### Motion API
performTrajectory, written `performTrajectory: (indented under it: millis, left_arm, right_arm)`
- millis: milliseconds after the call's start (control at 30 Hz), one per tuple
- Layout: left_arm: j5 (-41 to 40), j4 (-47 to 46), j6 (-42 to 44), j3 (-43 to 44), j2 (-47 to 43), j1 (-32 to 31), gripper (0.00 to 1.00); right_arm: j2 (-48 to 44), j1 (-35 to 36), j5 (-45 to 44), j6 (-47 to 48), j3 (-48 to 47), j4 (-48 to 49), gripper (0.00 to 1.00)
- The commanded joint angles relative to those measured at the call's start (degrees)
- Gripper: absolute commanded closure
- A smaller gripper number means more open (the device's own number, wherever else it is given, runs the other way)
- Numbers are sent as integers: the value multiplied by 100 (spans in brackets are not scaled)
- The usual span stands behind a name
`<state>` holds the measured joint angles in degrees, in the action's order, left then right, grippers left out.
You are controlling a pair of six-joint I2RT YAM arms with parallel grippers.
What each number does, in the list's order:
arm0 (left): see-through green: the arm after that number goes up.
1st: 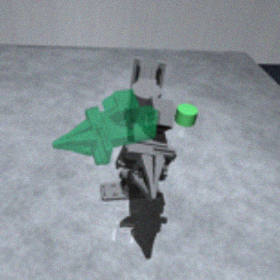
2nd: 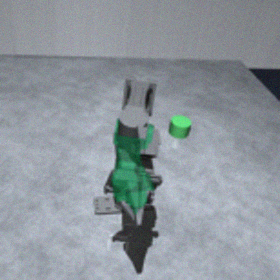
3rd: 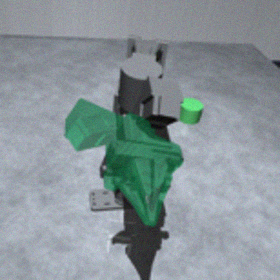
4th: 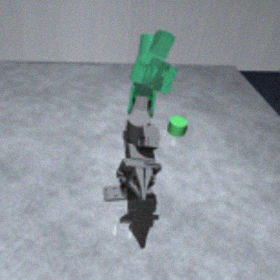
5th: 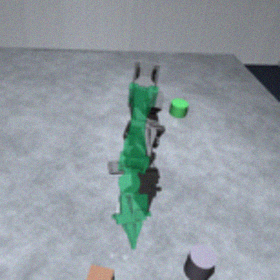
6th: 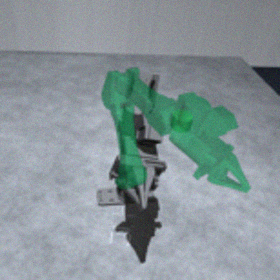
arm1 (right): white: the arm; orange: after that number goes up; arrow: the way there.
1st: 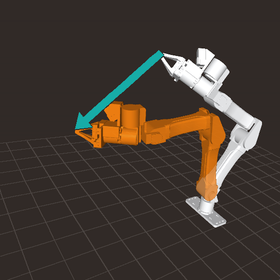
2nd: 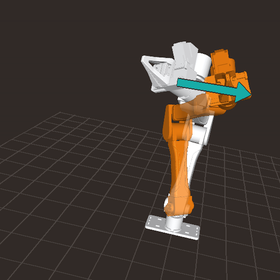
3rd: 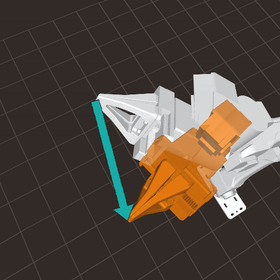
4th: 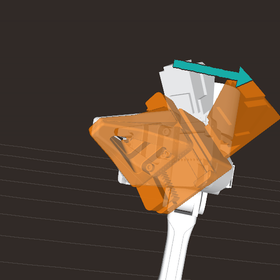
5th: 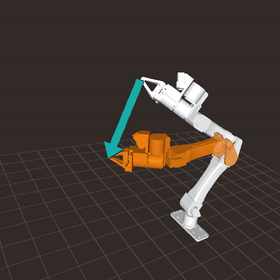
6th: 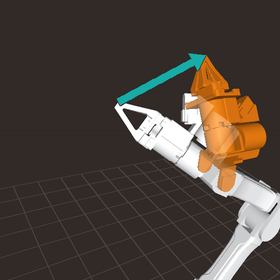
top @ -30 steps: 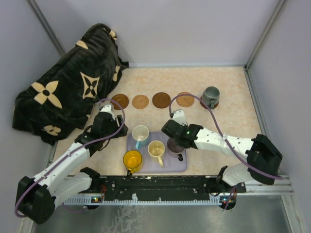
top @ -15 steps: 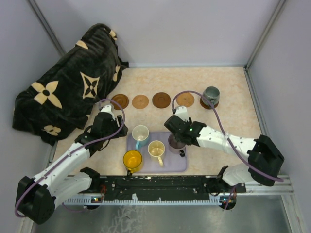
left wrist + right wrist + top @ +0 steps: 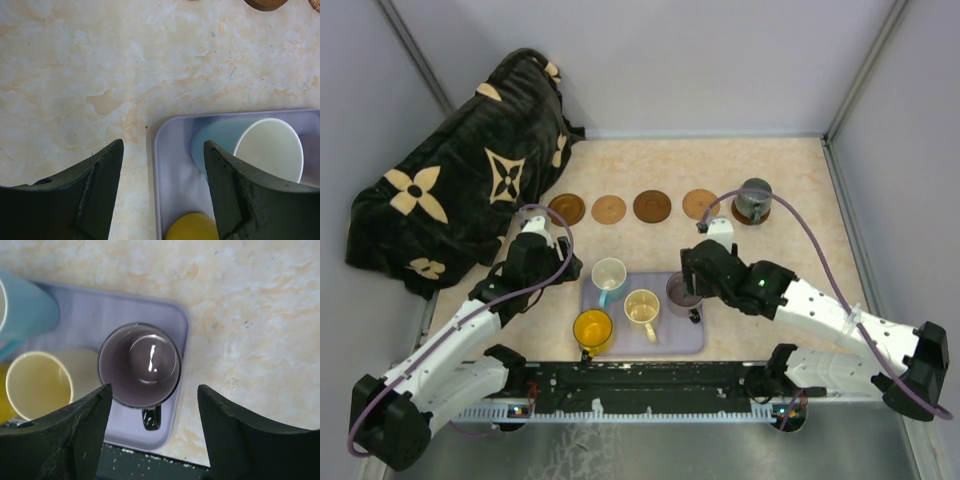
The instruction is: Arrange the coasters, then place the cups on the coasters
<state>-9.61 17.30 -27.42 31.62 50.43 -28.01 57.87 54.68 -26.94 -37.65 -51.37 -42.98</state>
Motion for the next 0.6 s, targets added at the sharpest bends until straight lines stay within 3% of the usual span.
performTrajectory:
  millis: [0,567]
  left_arm:
    - [-42,139,-27,-39,-87,-38,28]
    - [-34,164,-71,-50,-49,-38,28]
  right_arm:
    - [145,553,271,-469,233,-331,32]
    - [458,817,506,-960,650,-263,37]
